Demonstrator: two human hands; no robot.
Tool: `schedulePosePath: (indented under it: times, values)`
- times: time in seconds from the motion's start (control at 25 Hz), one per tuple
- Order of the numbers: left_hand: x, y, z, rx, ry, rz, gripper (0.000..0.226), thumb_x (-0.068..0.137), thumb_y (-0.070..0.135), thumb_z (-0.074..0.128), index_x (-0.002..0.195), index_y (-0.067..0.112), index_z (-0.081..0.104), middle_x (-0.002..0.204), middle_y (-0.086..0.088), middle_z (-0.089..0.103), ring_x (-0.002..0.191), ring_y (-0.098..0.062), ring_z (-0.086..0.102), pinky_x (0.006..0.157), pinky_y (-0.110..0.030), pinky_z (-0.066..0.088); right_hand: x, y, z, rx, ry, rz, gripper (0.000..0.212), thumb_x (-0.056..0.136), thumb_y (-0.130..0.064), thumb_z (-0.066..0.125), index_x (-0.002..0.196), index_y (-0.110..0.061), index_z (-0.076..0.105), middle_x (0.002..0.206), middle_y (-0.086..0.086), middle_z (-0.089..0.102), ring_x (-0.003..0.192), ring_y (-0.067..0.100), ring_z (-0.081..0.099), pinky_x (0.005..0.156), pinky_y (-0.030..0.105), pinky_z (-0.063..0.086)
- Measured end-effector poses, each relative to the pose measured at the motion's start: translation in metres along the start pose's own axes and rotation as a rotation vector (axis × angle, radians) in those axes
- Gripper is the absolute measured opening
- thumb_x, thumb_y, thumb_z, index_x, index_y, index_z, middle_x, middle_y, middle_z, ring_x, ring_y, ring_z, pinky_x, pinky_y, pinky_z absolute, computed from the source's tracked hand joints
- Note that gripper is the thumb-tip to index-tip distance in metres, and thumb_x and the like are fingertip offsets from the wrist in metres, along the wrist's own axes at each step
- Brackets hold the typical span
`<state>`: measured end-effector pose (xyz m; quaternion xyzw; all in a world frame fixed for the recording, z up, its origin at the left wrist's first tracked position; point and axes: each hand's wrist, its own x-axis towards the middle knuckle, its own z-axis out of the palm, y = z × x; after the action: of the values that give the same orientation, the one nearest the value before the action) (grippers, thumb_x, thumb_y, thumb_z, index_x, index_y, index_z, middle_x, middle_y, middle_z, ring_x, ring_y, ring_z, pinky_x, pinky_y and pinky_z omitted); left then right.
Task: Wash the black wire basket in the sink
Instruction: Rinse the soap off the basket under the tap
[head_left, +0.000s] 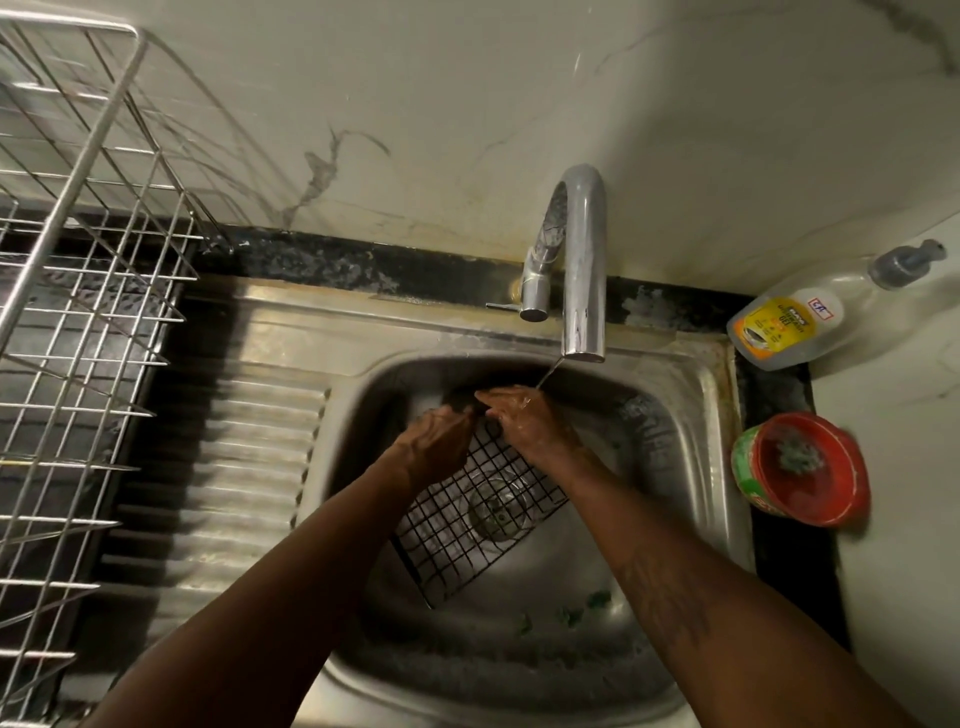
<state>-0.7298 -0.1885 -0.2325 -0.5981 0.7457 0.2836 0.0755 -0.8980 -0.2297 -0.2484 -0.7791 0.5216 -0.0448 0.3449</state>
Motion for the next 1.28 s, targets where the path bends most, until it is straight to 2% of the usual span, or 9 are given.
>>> schedulePosePath:
  times: [0.2, 0.32, 0.44, 0.6, 0.76, 0.92, 1.08, 1.16, 1.28]
  values:
    - [-0.006, 0.011, -0.001, -0.056, -0.109, -0.024, 0.007, 0.091, 0.007, 0.057, 0.097, 0.011, 0.057, 0.093, -0.004, 0.057, 0.069, -0.013, 0.051, 0.06, -0.021, 0.039, -0.011, -0.005, 0.009, 0.042, 0.166, 0.114, 0.045, 0.092, -0.017, 0.074, 0.135, -0.007, 0.064, 0.143, 0.01, 0.061, 0.133, 0.024, 0.057, 0.112, 0.028, 0.04]
    - [-0.004, 0.012, 0.0, -0.136, -0.143, -0.102, 0.026, 0.093, 0.009, 0.056, 0.072, 0.02, 0.045, 0.079, -0.001, 0.055, 0.058, -0.007, 0.049, 0.049, -0.017, 0.037, -0.012, -0.007, 0.015, 0.127, 0.165, 0.209, 0.038, 0.094, -0.019, 0.072, 0.131, -0.011, 0.067, 0.143, 0.006, 0.061, 0.131, 0.021, 0.058, 0.11, 0.028, 0.041]
    - [-0.009, 0.007, -0.004, -0.132, -0.161, -0.127, 0.022, 0.098, 0.01, 0.052, 0.077, 0.01, 0.059, 0.066, 0.001, 0.056, 0.054, -0.009, 0.054, 0.047, -0.017, 0.043, -0.006, 0.003, 0.008, 0.112, 0.063, 0.315, 0.02, 0.1, -0.022, 0.063, 0.114, -0.024, 0.076, 0.12, 0.002, 0.073, 0.107, 0.019, 0.068, 0.097, 0.038, 0.056]
    - [-0.017, 0.006, -0.007, -0.137, -0.045, -0.16, 0.022, 0.099, 0.014, 0.048, 0.077, 0.015, 0.051, 0.076, -0.001, 0.055, 0.059, -0.011, 0.049, 0.054, -0.022, 0.042, -0.014, 0.011, 0.002, -0.061, 0.021, 0.328, 0.017, 0.102, -0.025, 0.055, 0.105, -0.033, 0.069, 0.099, -0.002, 0.071, 0.081, 0.011, 0.065, 0.072, 0.036, 0.061]
    - [-0.012, 0.006, -0.005, -0.03, 0.048, -0.121, 0.009, 0.1, 0.019, 0.047, 0.093, 0.018, 0.051, 0.084, -0.002, 0.053, 0.061, -0.011, 0.047, 0.055, -0.026, 0.038, -0.022, 0.011, 0.002, -0.078, 0.14, 0.368, 0.046, 0.101, -0.015, 0.057, 0.139, -0.039, 0.046, 0.098, 0.004, 0.069, 0.08, 0.018, 0.067, 0.064, 0.036, 0.061]
    - [0.011, 0.004, -0.003, -0.06, 0.068, -0.029, 0.016, 0.105, 0.022, 0.049, 0.099, 0.019, 0.063, 0.078, 0.004, 0.057, 0.059, -0.007, 0.054, 0.05, -0.018, 0.036, -0.039, 0.029, 0.008, -0.124, 0.256, 0.49, 0.06, 0.1, -0.019, 0.058, 0.149, -0.044, 0.037, 0.101, 0.004, 0.067, 0.08, 0.017, 0.062, 0.061, 0.033, 0.056]
    - [0.022, 0.004, -0.015, -0.084, 0.046, -0.054, 0.016, 0.102, 0.022, 0.056, 0.101, 0.014, 0.07, 0.074, 0.007, 0.059, 0.06, -0.006, 0.058, 0.051, -0.015, 0.04, -0.054, 0.033, 0.014, -0.039, 0.422, 0.539, 0.056, 0.1, -0.016, 0.061, 0.148, -0.038, 0.045, 0.103, 0.005, 0.063, 0.09, 0.022, 0.063, 0.068, 0.037, 0.058]
    - [0.007, 0.0, -0.022, -0.108, 0.171, -0.161, 0.015, 0.098, 0.028, 0.062, 0.1, 0.015, 0.069, 0.068, 0.01, 0.054, 0.055, -0.004, 0.052, 0.048, -0.015, 0.035, -0.057, 0.033, 0.015, 0.047, 0.516, 0.581, 0.044, 0.1, -0.017, 0.061, 0.14, -0.032, 0.054, 0.101, 0.005, 0.064, 0.091, 0.024, 0.065, 0.066, 0.036, 0.056]
    - [-0.03, -0.006, -0.016, -0.213, 0.335, -0.374, 0.032, 0.091, 0.047, 0.07, 0.1, 0.017, 0.07, 0.08, 0.002, 0.07, 0.068, -0.015, 0.064, 0.061, -0.028, 0.049, -0.061, 0.036, 0.016, 0.15, 0.677, 0.612, 0.019, 0.098, -0.018, 0.061, 0.116, -0.019, 0.068, 0.096, 0.01, 0.07, 0.09, 0.029, 0.066, 0.068, 0.031, 0.046]
